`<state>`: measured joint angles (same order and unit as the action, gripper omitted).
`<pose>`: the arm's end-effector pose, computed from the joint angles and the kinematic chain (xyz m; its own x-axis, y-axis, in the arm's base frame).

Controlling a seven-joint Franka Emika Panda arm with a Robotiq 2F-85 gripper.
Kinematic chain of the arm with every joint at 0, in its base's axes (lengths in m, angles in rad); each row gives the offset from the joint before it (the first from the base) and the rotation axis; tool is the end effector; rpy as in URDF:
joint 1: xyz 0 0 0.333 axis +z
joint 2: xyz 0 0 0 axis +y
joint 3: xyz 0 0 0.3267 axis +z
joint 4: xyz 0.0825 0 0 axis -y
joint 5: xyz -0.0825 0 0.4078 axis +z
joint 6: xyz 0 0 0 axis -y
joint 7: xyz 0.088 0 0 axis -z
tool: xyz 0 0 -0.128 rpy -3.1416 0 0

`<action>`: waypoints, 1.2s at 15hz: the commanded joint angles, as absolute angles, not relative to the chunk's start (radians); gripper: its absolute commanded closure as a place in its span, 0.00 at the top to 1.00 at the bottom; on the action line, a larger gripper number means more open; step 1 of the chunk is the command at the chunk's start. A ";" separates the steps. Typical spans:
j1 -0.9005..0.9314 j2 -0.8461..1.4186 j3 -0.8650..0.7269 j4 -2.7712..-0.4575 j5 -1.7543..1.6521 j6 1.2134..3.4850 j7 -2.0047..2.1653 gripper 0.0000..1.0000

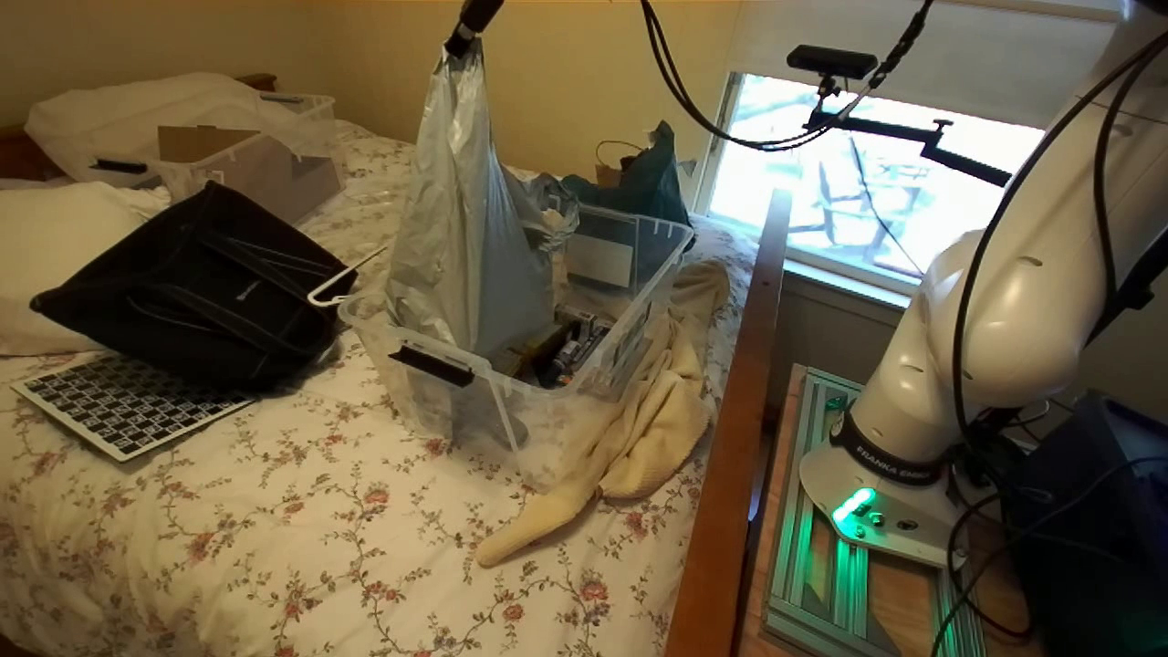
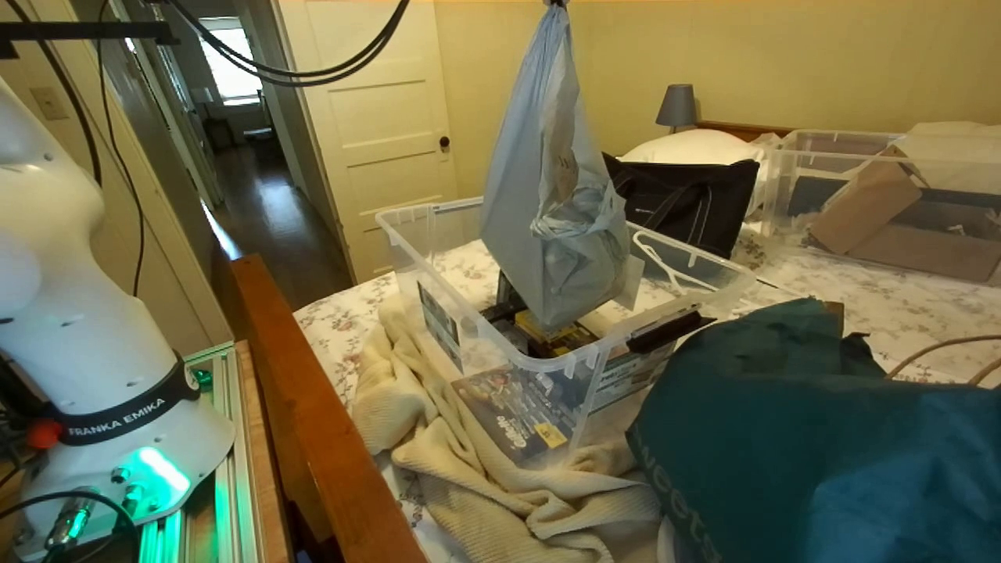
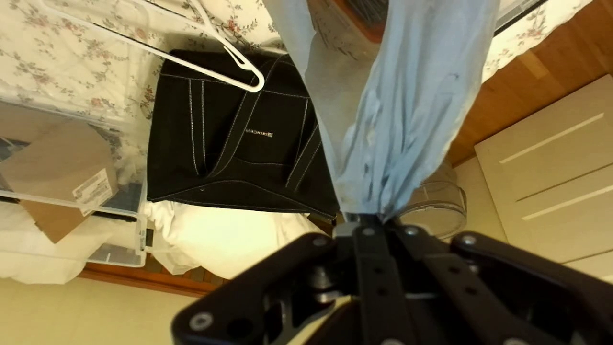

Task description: Remove the plastic bag from the storage box

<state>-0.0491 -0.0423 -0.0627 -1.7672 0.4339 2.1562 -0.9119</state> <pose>0.6173 -0.0454 0.6077 0.6627 0.5030 0.5549 0.5859 -0.8097 0.0342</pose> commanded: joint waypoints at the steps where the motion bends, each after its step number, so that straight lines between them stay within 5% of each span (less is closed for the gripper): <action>1: -0.046 -0.041 -0.066 -1.763 0.433 2.153 -0.910 0.03; 18: -0.047 -0.041 -0.067 -1.766 0.428 2.151 -0.907 0.01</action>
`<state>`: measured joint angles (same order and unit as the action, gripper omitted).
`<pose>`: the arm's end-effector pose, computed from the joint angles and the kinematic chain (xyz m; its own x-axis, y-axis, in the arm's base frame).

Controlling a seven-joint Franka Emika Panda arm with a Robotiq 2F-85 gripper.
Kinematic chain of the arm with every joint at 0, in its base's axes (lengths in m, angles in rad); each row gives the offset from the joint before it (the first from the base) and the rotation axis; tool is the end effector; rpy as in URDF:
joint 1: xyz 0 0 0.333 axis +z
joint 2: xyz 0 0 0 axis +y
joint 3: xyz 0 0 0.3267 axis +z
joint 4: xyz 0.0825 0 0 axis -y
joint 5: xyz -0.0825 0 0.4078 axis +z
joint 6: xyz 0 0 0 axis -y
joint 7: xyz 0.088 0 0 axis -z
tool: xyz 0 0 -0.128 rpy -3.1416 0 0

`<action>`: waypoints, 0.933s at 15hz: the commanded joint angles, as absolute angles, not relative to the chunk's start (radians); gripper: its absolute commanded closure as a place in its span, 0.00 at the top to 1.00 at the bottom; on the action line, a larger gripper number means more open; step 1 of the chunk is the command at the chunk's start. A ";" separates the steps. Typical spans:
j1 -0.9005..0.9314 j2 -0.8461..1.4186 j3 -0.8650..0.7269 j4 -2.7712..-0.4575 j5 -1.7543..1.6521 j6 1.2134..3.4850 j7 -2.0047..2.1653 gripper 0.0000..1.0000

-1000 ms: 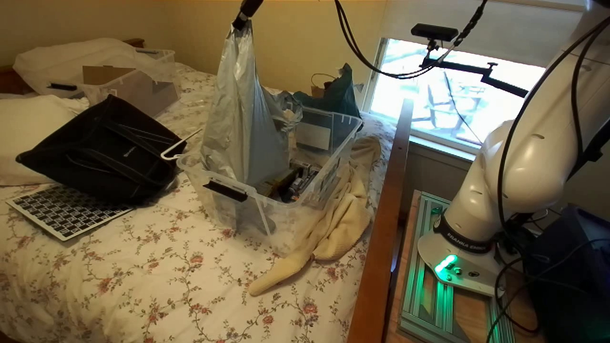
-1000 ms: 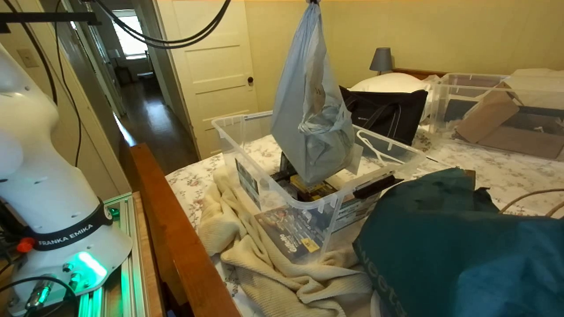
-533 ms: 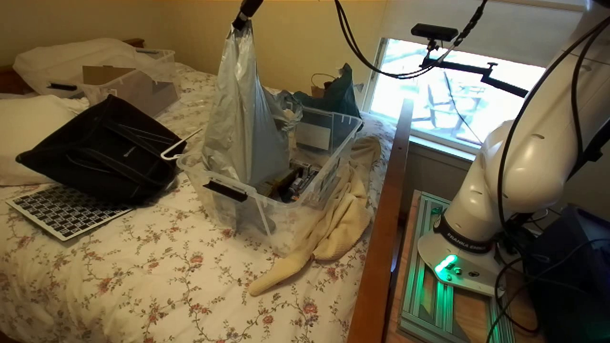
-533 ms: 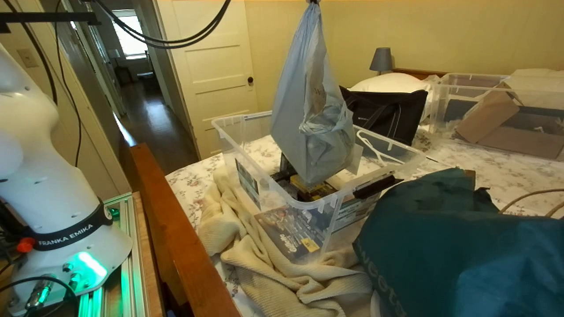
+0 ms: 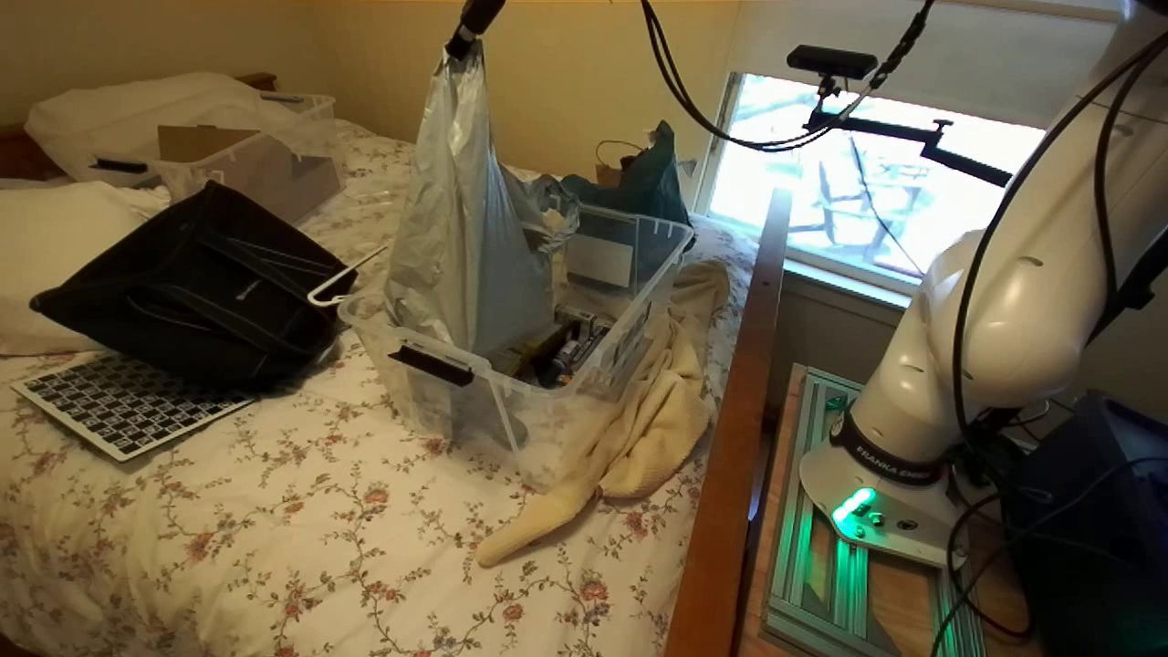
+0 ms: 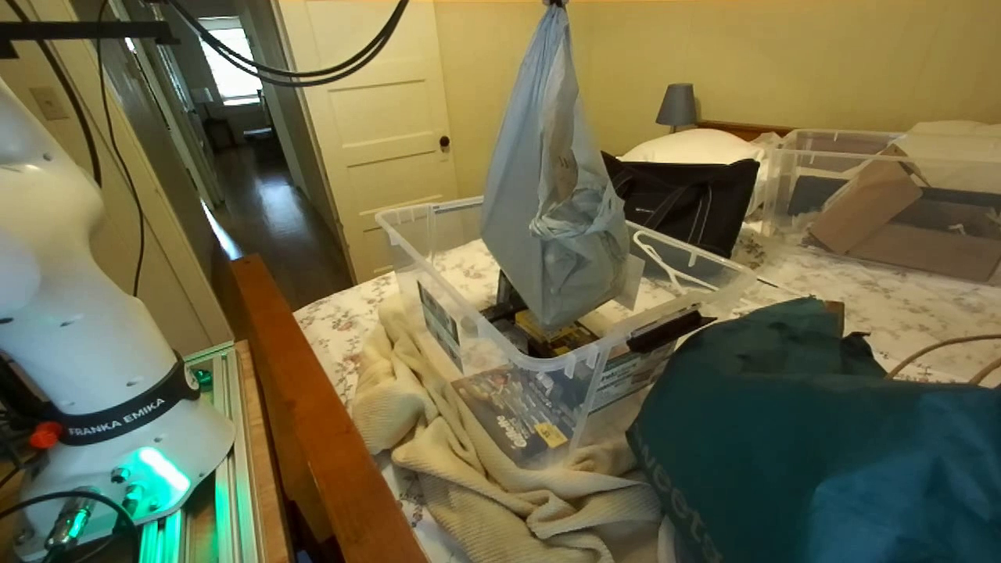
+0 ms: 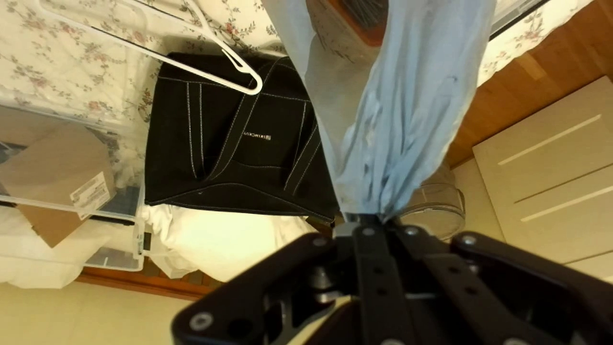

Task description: Remove the plastic bag from the storage box

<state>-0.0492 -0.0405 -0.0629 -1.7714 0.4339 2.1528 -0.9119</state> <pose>0.6173 -0.0454 0.6038 0.6671 0.5031 0.5495 0.5871 -0.8090 0.0280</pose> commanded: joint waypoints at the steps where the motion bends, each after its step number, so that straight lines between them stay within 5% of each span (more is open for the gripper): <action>1: -0.049 -0.043 -0.067 -1.774 0.418 2.152 -0.902 0.01; 14: -0.072 -0.041 -0.085 -1.625 0.240 2.128 -0.855 0.01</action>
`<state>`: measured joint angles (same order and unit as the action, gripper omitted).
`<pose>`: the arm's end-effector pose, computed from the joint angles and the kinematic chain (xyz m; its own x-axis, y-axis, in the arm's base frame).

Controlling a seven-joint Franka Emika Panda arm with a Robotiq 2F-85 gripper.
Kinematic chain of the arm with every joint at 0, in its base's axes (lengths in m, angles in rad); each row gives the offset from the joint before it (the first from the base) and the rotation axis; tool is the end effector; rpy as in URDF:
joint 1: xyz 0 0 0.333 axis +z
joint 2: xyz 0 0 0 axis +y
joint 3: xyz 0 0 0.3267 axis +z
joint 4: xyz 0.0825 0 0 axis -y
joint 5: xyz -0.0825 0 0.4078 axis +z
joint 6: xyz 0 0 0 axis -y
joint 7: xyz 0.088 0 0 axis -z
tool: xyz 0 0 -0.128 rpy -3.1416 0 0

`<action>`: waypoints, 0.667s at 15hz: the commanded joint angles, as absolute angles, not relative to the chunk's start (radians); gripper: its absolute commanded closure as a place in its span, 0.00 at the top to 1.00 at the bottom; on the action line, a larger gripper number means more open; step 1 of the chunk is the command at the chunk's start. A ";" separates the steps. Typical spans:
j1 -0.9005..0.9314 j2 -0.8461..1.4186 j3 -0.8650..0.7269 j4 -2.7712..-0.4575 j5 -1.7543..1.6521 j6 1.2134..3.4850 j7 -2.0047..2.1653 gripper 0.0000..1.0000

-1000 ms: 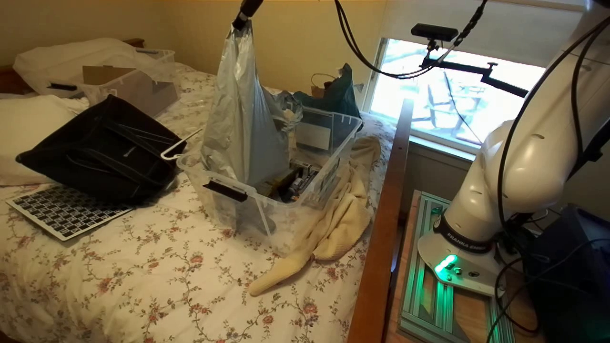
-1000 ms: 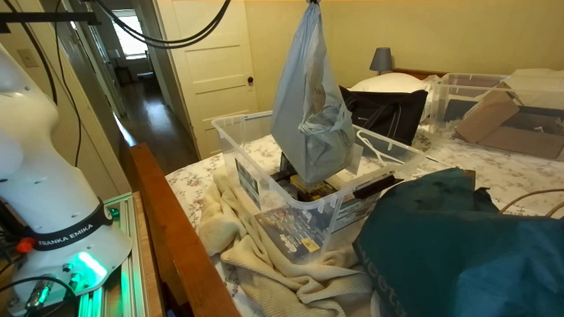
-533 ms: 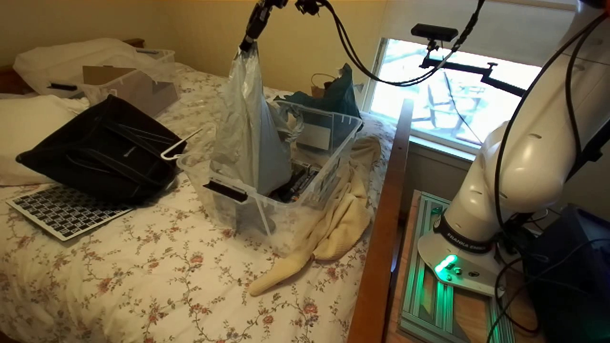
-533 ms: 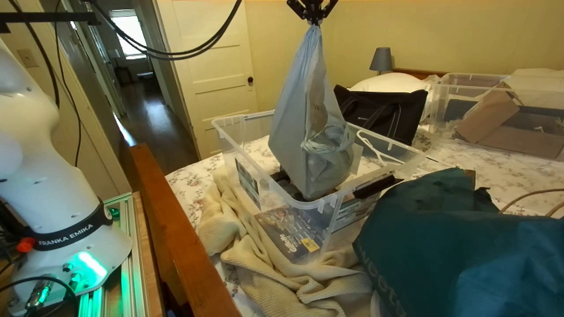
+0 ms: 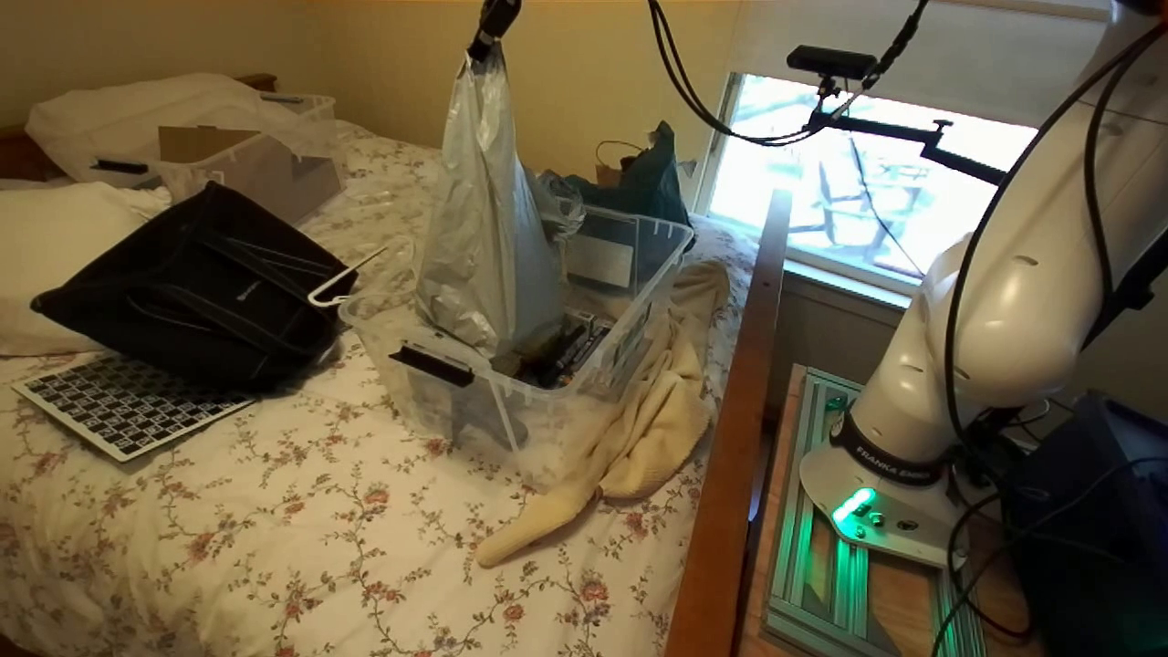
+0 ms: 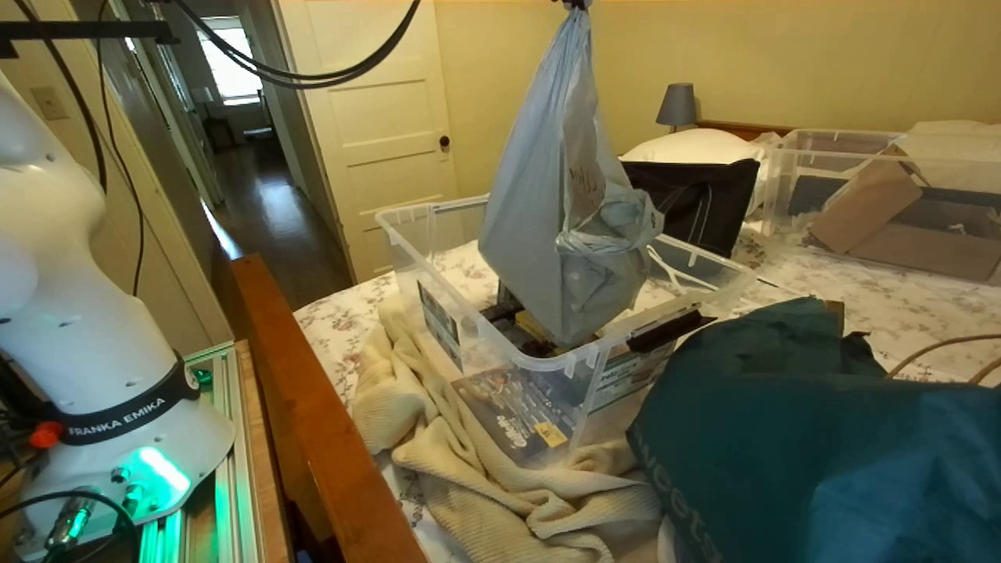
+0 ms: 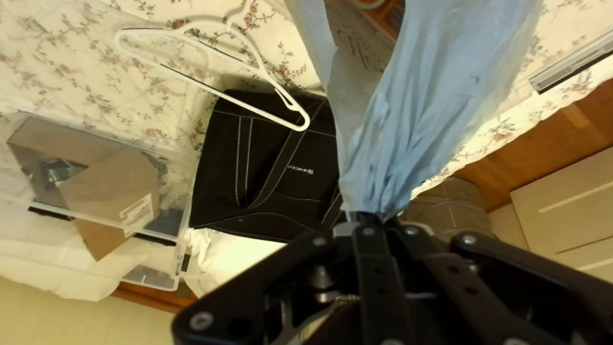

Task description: Remove the plastic bag from the storage box

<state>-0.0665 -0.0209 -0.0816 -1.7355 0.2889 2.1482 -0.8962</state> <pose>0.6207 -0.0760 0.6078 0.6861 0.5555 0.4697 0.5669 -0.8129 0.1333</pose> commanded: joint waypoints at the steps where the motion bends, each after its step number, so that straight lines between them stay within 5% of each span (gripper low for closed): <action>1: -0.074 -0.038 -0.088 -1.591 0.226 2.123 -0.855 0.01; 10: -0.109 0.062 -0.127 -1.245 0.173 2.098 -0.857 0.01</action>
<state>-0.0963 -0.0041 -0.1227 -1.4389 0.2002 2.1094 -0.8710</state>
